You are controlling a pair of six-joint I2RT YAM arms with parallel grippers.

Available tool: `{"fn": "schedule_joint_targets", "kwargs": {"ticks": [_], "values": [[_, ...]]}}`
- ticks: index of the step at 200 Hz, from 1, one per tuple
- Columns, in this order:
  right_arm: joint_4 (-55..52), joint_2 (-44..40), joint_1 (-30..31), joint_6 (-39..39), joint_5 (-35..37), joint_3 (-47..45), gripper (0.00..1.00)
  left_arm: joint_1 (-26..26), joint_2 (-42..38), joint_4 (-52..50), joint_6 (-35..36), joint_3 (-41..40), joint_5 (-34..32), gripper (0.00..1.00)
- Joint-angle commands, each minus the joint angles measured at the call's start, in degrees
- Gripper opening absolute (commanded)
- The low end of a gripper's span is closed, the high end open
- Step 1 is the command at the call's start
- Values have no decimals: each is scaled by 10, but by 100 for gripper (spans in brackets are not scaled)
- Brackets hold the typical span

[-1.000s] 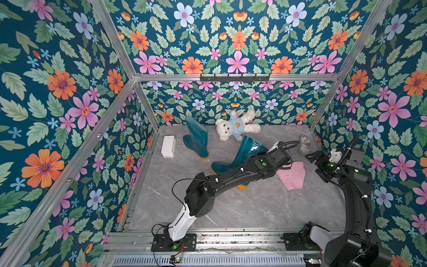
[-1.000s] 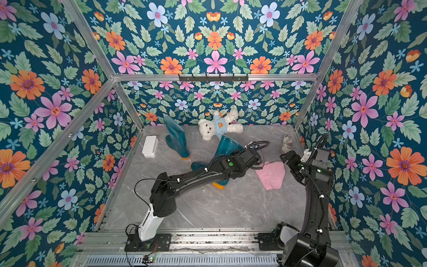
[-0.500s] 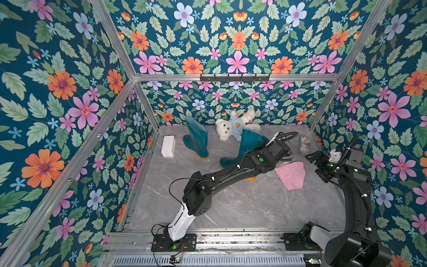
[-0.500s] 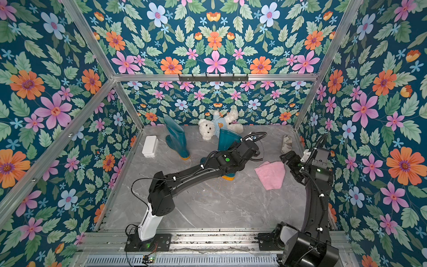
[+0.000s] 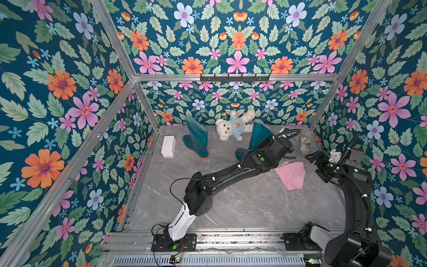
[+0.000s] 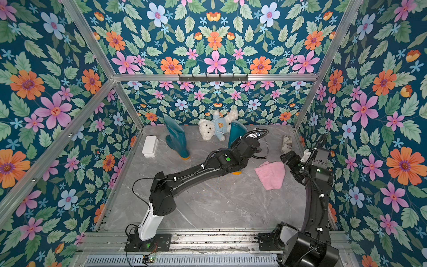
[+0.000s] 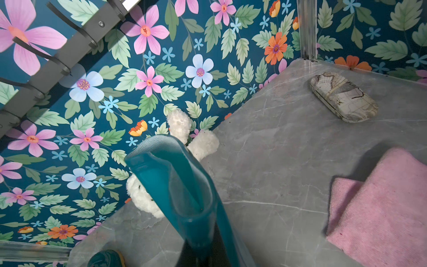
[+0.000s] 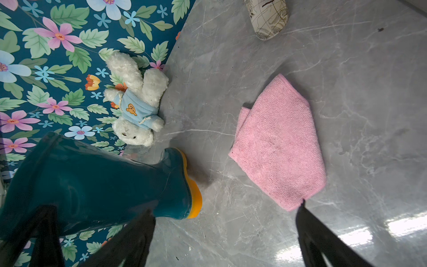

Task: Wipe the rubber boots with a cloth
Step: Adjust the rubber boot at the center of the board.

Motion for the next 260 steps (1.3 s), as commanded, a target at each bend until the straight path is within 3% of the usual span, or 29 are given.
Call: {"fn": "schedule_joint_targets", "kwargs": {"ticks": [1,42,135,243,260], "values": [[3,0,0,-2,5,1,95,1,7,53,37,15,-32,0],[3,-1,0,-2,6,-1,95,1,14,75,33,13,-48,0],[11,1,0,0,2,-9,95,26,20,151,19,-83,-88,0],[11,1,0,1,0,-8,95,40,4,99,-57,-102,-70,0],[11,1,0,2,-2,-8,95,37,-2,90,-68,-108,-69,9]]}}
